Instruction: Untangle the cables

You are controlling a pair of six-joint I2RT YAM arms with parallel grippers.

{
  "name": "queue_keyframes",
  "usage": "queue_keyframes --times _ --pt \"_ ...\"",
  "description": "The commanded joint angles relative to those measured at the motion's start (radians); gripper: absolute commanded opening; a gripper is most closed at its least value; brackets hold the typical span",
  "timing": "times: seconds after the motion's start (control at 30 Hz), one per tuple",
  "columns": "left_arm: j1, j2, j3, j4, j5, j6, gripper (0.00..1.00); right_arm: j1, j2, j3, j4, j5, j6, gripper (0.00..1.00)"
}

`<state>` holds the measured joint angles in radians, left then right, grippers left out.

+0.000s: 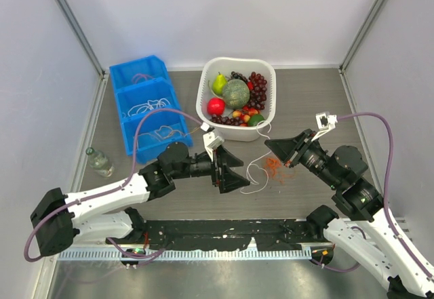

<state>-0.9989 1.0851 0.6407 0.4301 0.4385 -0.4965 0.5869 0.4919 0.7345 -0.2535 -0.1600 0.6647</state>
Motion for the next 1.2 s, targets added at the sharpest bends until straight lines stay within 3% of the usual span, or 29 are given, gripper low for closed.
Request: queue_keyframes --times 0.0,0.13,0.2,0.27,0.37,0.4,0.43,0.5,0.53,0.6,0.67,0.73,0.87,1.07,1.17 --pt "0.002 0.039 0.077 -0.016 -0.034 -0.004 0.84 -0.004 0.013 0.002 0.063 -0.018 0.001 0.01" --pt "0.003 0.094 0.105 0.012 -0.031 -0.011 0.81 -0.004 0.013 0.0 0.066 -0.015 0.001 0.01" --pt "0.003 0.116 0.117 0.027 -0.021 -0.017 0.73 -0.004 0.013 0.002 0.066 -0.015 0.001 0.01" --pt "0.002 0.13 0.138 0.012 -0.04 -0.008 0.51 -0.002 0.008 -0.007 0.065 -0.015 0.003 0.01" --pt "0.003 0.118 0.175 -0.118 -0.171 0.051 0.04 -0.002 0.002 -0.024 0.068 -0.009 0.0 0.01" --pt "0.005 0.107 0.188 -0.166 -0.228 0.064 0.0 -0.002 0.004 -0.03 0.053 0.006 -0.011 0.01" --pt "0.005 0.09 0.194 -0.194 -0.265 0.081 0.0 -0.005 0.004 -0.037 0.043 0.022 -0.017 0.01" --pt "0.006 0.053 0.218 -0.284 -0.319 0.127 0.0 -0.002 0.001 -0.046 0.004 0.066 -0.042 0.19" --pt "0.009 0.033 0.234 -0.324 -0.339 0.15 0.0 -0.004 -0.001 -0.052 -0.024 0.103 -0.056 0.37" --pt "0.025 -0.02 0.295 -0.427 -0.411 0.19 0.0 -0.002 -0.006 -0.07 -0.061 0.152 -0.068 0.57" --pt "0.051 -0.065 0.359 -0.572 -0.535 0.228 0.0 -0.002 -0.012 -0.09 -0.082 0.192 -0.082 0.67" --pt "0.104 -0.073 0.456 -0.692 -0.656 0.222 0.0 -0.002 -0.019 -0.102 -0.092 0.209 -0.092 0.69" --pt "0.325 0.005 0.686 -0.881 -0.67 0.138 0.0 -0.004 -0.029 -0.113 -0.096 0.215 -0.103 0.69" --pt "0.638 0.159 0.953 -0.846 -0.479 -0.037 0.0 -0.004 -0.01 -0.109 -0.085 0.214 -0.105 0.67" --pt "0.736 0.257 1.088 -0.835 -0.443 -0.14 0.0 -0.004 0.005 -0.089 -0.096 0.206 -0.116 0.67"
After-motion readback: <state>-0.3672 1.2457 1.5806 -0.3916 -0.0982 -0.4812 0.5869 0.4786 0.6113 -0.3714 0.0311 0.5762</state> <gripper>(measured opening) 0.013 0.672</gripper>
